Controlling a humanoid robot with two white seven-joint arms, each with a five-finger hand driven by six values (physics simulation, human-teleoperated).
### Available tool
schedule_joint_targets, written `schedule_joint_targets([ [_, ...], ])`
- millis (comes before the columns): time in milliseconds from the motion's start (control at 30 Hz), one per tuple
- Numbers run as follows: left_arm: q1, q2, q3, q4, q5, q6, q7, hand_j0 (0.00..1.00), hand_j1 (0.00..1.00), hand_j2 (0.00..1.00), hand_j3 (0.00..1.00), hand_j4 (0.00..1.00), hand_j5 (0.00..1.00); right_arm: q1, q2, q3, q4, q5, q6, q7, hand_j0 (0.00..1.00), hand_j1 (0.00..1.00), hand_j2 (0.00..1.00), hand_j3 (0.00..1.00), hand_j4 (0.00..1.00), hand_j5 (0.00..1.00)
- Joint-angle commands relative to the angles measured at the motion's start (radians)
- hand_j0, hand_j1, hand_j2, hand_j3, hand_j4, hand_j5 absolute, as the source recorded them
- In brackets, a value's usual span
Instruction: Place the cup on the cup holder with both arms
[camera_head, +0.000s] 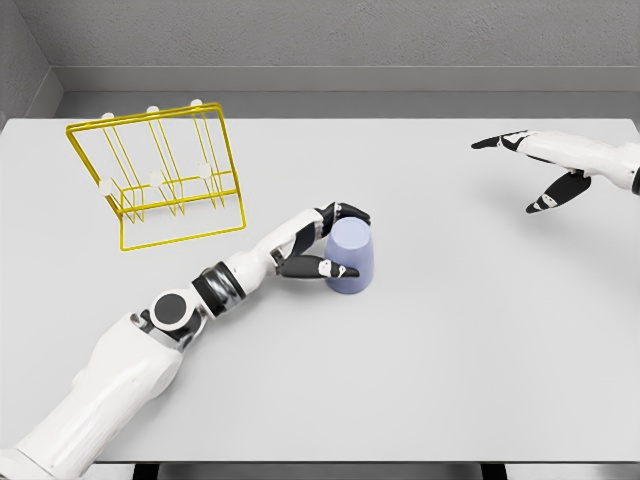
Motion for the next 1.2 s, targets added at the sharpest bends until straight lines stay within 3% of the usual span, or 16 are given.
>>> schedule_joint_targets([
  [0,0.000,0.001,0.004,-0.003,0.005,-0.001,-0.004,0.46,0.46,0.46,0.46,0.46,0.46,0.000,-0.001,-0.001,0.000,-0.007,0.002,0.000,1.00,1.00,1.00,1.00,1.00,1.00],
  [133,0.008,0.015,0.009,-0.037,0.017,-0.004,-0.010,0.45,0.45,0.45,0.45,0.45,0.45,0.000,-0.001,-0.001,0.000,-0.007,0.002,0.001,1.00,1.00,1.00,1.00,1.00,1.00],
  [233,0.014,0.038,0.010,-0.104,0.026,-0.004,-0.010,0.45,0.45,0.45,0.45,0.45,0.45,0.000,-0.001,-0.001,0.000,-0.007,0.002,0.001,1.00,1.00,1.00,1.00,1.00,1.00],
  [433,0.032,0.202,0.012,-0.296,0.146,0.001,-0.004,0.45,0.45,0.45,0.45,0.45,0.45,-0.002,-0.001,-0.001,0.000,-0.007,0.002,0.001,1.00,1.00,1.00,1.00,1.00,1.00],
  [767,0.032,0.351,0.072,-0.394,0.255,0.001,0.001,0.45,0.45,0.45,0.45,0.45,0.45,-0.002,0.002,0.000,0.000,-0.005,0.002,0.001,1.00,1.00,1.00,1.00,1.00,1.00],
  [1167,0.032,0.426,0.141,-0.434,0.299,-0.001,-0.001,0.45,0.45,0.45,0.45,0.45,0.45,-0.003,0.002,-0.001,0.000,-0.005,0.002,0.003,1.00,1.00,1.00,1.00,1.00,1.00],
])
